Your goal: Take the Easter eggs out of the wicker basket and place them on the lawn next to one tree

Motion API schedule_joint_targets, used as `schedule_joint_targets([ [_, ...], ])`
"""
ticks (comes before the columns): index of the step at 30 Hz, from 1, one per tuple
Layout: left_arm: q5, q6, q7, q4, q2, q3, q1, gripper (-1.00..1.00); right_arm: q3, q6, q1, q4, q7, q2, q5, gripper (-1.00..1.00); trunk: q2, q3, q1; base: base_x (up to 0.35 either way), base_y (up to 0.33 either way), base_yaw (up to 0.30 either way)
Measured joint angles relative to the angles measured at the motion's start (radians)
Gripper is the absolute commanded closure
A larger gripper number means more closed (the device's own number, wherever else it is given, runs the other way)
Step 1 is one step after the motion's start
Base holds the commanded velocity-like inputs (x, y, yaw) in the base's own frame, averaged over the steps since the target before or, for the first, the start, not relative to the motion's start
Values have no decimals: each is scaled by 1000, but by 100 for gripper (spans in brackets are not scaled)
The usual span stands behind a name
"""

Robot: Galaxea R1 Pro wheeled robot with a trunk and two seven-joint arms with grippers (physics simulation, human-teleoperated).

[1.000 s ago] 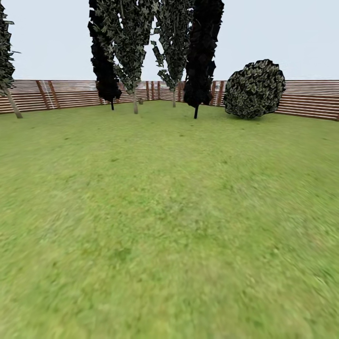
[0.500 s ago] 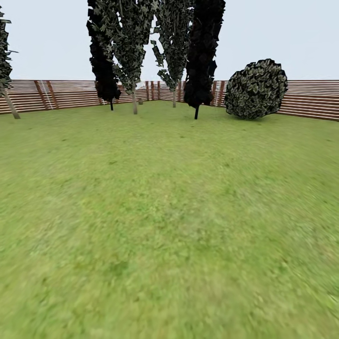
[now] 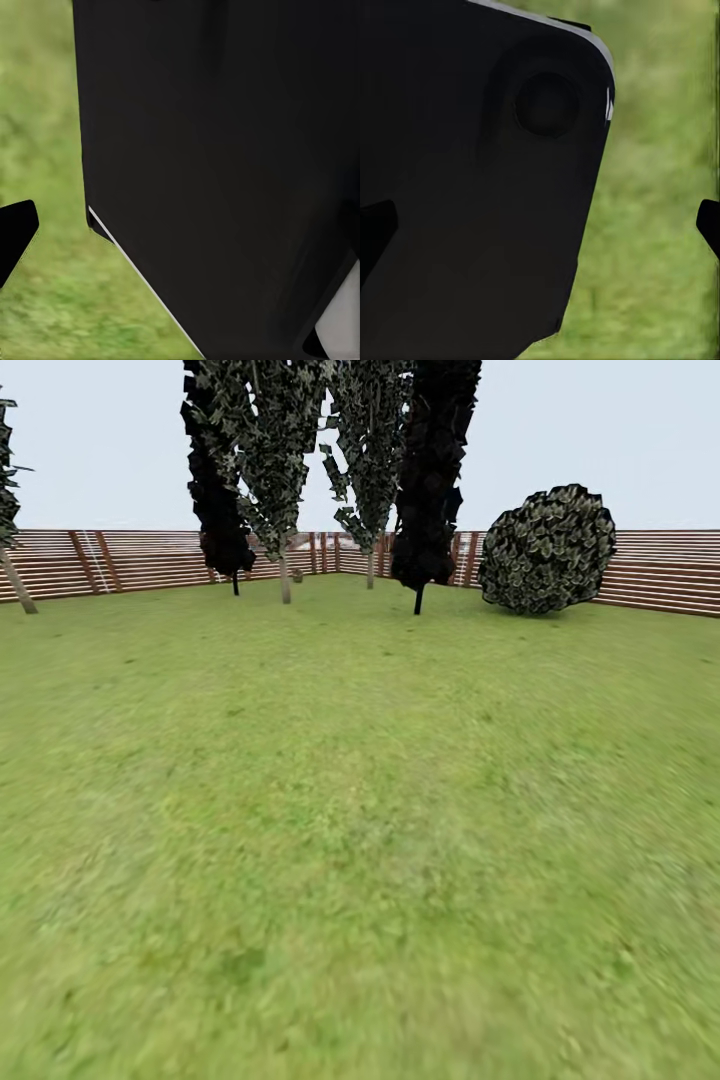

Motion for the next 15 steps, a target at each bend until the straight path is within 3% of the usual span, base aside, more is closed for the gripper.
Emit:
schedule_joint_targets([
  [15,-1,0,0,0,0,1,0,-100,-1,-1,0,-1,-2,6,-4,-100,0,0,0,331,0,0],
])
